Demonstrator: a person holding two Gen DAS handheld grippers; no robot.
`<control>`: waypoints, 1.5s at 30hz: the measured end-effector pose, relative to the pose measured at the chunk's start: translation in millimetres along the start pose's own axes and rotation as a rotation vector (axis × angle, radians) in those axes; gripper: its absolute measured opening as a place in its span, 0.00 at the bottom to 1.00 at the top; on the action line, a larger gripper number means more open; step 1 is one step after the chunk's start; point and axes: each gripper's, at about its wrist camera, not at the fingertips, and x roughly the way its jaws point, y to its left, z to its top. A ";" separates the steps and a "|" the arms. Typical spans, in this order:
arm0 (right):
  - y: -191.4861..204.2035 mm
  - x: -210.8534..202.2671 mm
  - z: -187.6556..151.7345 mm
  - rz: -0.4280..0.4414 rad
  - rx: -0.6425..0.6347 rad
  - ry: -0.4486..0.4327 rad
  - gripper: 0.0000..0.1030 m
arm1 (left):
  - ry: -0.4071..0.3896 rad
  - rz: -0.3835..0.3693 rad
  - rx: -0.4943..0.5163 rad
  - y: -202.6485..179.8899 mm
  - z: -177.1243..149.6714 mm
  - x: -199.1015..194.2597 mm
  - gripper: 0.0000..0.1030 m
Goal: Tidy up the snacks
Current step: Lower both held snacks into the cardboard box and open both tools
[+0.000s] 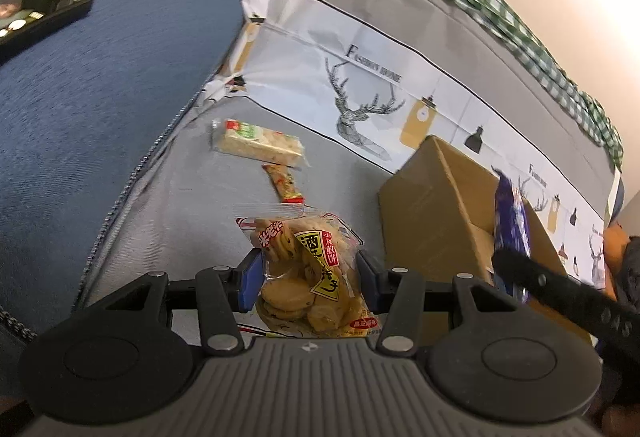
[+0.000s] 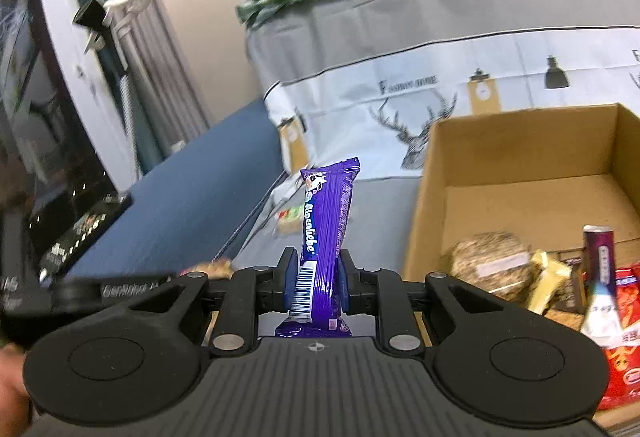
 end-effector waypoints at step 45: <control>-87.1 -16.2 12.7 -0.464 0.091 -0.209 0.69 | -0.185 -0.142 0.363 -131.2 37.4 17.6 0.58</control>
